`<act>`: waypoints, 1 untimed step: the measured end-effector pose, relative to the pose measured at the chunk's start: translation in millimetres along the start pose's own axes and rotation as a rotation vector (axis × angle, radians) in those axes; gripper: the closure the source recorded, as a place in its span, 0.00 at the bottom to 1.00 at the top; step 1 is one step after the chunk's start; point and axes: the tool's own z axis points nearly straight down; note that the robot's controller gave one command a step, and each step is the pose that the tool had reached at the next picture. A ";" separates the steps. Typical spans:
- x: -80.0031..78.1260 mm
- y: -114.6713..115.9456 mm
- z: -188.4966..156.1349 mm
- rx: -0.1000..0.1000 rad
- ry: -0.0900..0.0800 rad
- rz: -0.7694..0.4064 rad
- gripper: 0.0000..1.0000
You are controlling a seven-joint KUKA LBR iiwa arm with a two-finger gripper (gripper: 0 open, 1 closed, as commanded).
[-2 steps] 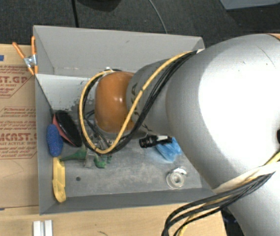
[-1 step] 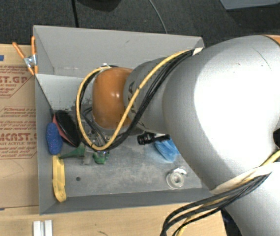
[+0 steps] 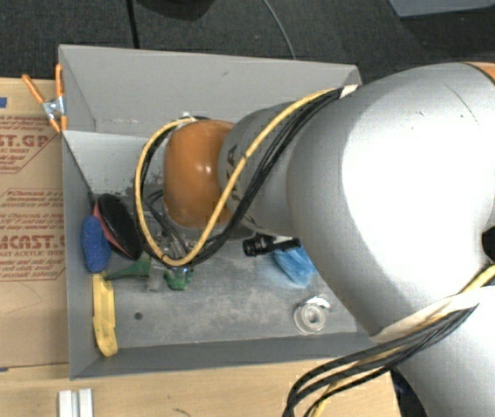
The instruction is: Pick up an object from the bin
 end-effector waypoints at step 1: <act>-0.9 6.2 0.9 0.014 0.004 0.038 1.00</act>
Offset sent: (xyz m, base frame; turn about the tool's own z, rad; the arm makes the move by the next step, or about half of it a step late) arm 0.0069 0.0274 0.0006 0.0173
